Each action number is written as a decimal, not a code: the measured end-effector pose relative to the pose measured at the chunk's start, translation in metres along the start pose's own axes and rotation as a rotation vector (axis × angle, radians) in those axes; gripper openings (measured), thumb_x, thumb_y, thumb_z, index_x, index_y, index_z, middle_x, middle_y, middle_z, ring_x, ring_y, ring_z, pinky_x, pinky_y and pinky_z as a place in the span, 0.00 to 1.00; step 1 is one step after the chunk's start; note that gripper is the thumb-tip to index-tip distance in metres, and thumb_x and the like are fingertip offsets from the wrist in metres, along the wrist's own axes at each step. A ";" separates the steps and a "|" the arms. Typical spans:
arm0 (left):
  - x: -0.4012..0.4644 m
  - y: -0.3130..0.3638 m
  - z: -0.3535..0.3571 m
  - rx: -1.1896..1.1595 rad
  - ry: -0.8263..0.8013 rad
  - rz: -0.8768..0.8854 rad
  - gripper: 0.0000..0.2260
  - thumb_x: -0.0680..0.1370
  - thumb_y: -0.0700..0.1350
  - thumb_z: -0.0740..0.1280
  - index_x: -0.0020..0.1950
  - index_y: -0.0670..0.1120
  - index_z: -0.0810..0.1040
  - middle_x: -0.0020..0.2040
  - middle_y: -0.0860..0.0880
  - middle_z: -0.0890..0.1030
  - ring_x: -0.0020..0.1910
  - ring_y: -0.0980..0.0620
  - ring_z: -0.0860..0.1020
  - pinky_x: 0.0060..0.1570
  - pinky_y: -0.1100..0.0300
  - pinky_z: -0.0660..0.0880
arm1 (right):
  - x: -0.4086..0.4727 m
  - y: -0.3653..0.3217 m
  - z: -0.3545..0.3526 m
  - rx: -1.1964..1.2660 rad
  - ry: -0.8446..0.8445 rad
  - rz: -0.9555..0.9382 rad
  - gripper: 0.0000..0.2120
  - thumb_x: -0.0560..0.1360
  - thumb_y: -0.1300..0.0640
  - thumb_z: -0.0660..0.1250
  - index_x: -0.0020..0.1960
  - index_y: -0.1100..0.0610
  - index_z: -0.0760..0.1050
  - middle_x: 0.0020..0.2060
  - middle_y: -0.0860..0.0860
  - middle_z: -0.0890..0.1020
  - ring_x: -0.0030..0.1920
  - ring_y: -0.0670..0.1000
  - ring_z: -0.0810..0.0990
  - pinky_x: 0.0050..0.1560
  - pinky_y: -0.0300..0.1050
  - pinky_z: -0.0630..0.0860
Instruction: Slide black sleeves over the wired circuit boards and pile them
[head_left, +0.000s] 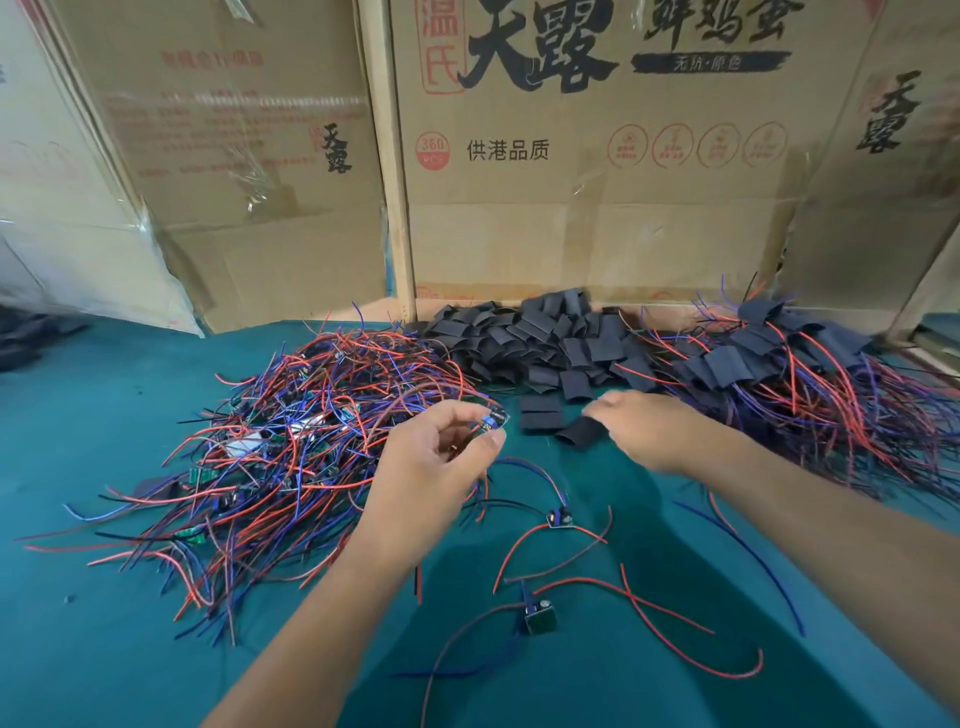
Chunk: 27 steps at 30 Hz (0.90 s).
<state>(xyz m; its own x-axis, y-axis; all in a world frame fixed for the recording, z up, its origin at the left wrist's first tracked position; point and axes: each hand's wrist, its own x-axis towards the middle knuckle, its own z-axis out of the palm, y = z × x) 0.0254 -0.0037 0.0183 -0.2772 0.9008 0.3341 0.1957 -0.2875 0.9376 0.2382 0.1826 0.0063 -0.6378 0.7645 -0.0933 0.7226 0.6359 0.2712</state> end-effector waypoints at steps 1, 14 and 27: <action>-0.001 0.001 0.000 0.048 -0.007 0.017 0.04 0.78 0.43 0.71 0.53 0.49 0.82 0.32 0.57 0.79 0.28 0.60 0.72 0.30 0.71 0.68 | 0.001 -0.002 0.001 -0.069 0.022 0.003 0.25 0.79 0.67 0.57 0.73 0.52 0.62 0.68 0.52 0.71 0.67 0.56 0.71 0.59 0.54 0.74; -0.004 0.012 -0.002 0.352 0.014 0.088 0.03 0.78 0.44 0.71 0.50 0.47 0.83 0.33 0.59 0.81 0.28 0.61 0.73 0.34 0.70 0.69 | 0.002 -0.016 -0.008 -0.254 0.194 -0.155 0.14 0.80 0.61 0.58 0.65 0.54 0.68 0.56 0.52 0.77 0.59 0.55 0.75 0.55 0.50 0.70; -0.005 0.030 -0.001 -0.639 -0.039 -0.266 0.14 0.70 0.50 0.71 0.51 0.44 0.77 0.46 0.46 0.86 0.39 0.55 0.84 0.34 0.66 0.78 | -0.100 -0.067 -0.034 2.015 0.257 0.135 0.10 0.77 0.66 0.62 0.52 0.61 0.81 0.32 0.50 0.76 0.29 0.47 0.69 0.24 0.38 0.62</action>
<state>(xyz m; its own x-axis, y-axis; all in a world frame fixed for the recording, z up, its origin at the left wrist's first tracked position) 0.0317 -0.0173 0.0444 -0.2028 0.9749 0.0922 -0.4699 -0.1795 0.8643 0.2441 0.0601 0.0300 -0.4502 0.8929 -0.0079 -0.1463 -0.0825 -0.9858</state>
